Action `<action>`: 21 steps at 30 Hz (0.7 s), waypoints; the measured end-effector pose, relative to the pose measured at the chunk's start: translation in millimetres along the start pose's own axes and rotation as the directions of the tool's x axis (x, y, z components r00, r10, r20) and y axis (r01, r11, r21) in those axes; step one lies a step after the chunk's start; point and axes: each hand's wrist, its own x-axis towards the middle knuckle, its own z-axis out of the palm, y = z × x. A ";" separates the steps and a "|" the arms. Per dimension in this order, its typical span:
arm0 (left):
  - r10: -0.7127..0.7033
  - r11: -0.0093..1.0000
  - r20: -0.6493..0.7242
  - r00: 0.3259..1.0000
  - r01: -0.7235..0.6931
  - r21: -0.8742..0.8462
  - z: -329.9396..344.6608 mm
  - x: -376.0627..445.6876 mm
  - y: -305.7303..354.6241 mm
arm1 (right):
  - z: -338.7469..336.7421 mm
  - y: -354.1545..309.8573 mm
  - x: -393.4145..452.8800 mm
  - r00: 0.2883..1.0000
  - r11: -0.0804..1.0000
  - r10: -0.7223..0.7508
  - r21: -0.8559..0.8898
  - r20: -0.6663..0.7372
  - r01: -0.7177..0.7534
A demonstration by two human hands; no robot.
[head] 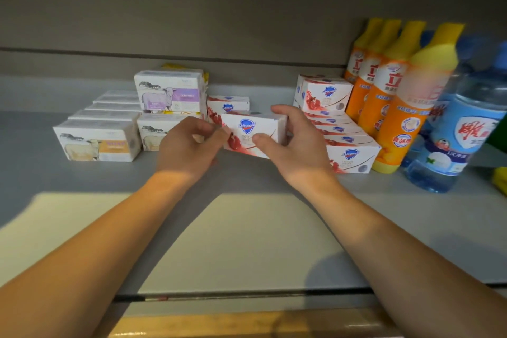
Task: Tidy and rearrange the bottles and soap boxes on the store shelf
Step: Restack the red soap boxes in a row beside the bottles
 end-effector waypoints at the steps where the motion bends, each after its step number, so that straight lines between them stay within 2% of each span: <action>1: -0.021 0.999 0.039 0.999 0.022 -0.035 -0.1 -1.6 2.3 | -0.2 -2.4 -0.4 0.999 0.997 -0.045 -0.063 -0.022 0.043; 3: -0.120 0.960 0.199 0.972 0.165 -0.226 2.8 -6.0 7.4 | -0.6 -6.8 -0.5 0.995 0.989 -0.096 -0.117 -0.021 0.093; 5: -0.174 0.868 0.347 0.922 0.310 -0.389 5.0 -8.7 12.2 | -0.2 -10.4 -1.6 0.985 0.972 -0.168 -0.165 0.028 0.170; 8: -0.148 0.755 0.454 0.879 0.397 -0.522 2.6 -8.1 15.1 | 2.9 -12.9 -7.5 0.928 0.922 -0.311 -0.173 0.208 0.347; 10: -0.102 0.712 0.487 0.867 0.406 -0.573 -2.1 -8.3 15.0 | 5.2 -14.4 -11.5 0.884 0.898 -0.356 -0.150 0.302 0.413; 13: -0.010 0.775 0.508 0.861 0.328 -0.540 -7.4 -9.0 13.2 | 3.9 -14.5 -10.4 0.897 0.915 -0.393 -0.015 0.200 0.404; 16: -0.009 0.847 0.517 0.856 0.282 -0.451 -8.0 -9.2 14.0 | -3.1 -12.1 -3.0 0.954 0.957 -0.291 0.031 0.077 0.289; 18: 0.021 0.880 0.544 0.839 0.242 -0.408 -7.9 -9.6 13.4 | -8.8 -8.1 2.0 0.980 0.983 -0.185 0.008 0.076 0.185; 21: 0.085 0.930 0.579 0.811 0.144 -0.338 -7.9 -11.4 11.7 | -13.5 -4.1 3.1 0.981 0.991 -0.128 0.043 0.147 0.123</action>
